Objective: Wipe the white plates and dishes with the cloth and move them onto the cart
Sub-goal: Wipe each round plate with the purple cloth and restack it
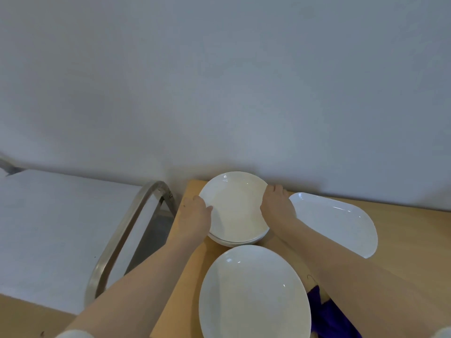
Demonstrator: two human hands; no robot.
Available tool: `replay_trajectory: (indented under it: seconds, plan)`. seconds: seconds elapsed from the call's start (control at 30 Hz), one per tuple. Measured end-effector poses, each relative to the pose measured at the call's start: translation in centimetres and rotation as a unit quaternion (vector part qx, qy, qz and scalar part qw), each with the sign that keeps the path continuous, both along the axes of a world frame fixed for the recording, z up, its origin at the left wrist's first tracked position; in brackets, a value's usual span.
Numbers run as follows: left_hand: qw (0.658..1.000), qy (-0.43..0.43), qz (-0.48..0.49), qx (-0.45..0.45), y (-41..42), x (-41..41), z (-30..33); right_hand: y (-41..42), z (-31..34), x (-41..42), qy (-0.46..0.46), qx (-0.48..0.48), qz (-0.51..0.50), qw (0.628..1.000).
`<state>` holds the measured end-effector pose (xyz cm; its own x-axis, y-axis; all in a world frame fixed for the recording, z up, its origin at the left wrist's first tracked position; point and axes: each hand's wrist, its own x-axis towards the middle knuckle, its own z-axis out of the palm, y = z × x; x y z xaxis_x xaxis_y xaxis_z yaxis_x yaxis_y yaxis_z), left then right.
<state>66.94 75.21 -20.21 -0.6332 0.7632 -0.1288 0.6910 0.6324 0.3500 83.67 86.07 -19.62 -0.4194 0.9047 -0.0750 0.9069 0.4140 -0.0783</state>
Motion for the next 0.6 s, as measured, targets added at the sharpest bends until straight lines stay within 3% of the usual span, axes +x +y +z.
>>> replay_trajectory:
  seconds: [0.23, 0.4, 0.6]
  plan:
    - [0.995, -0.073, 0.056, 0.05, 0.7, -1.2, -0.6, 1.6, -0.5, 0.1, 0.004, 0.005, 0.008, 1.0]
    - [0.994, -0.073, 0.054, 0.057, 0.8, -1.2, -0.6, 1.7, -0.1, 0.1, 0.057, -0.047, -0.022, 0.997]
    - [0.994, -0.074, 0.066, 0.049, 0.9, -1.1, -0.1, 1.6, 0.5, -0.3, 0.054, -0.044, -0.008, 0.998]
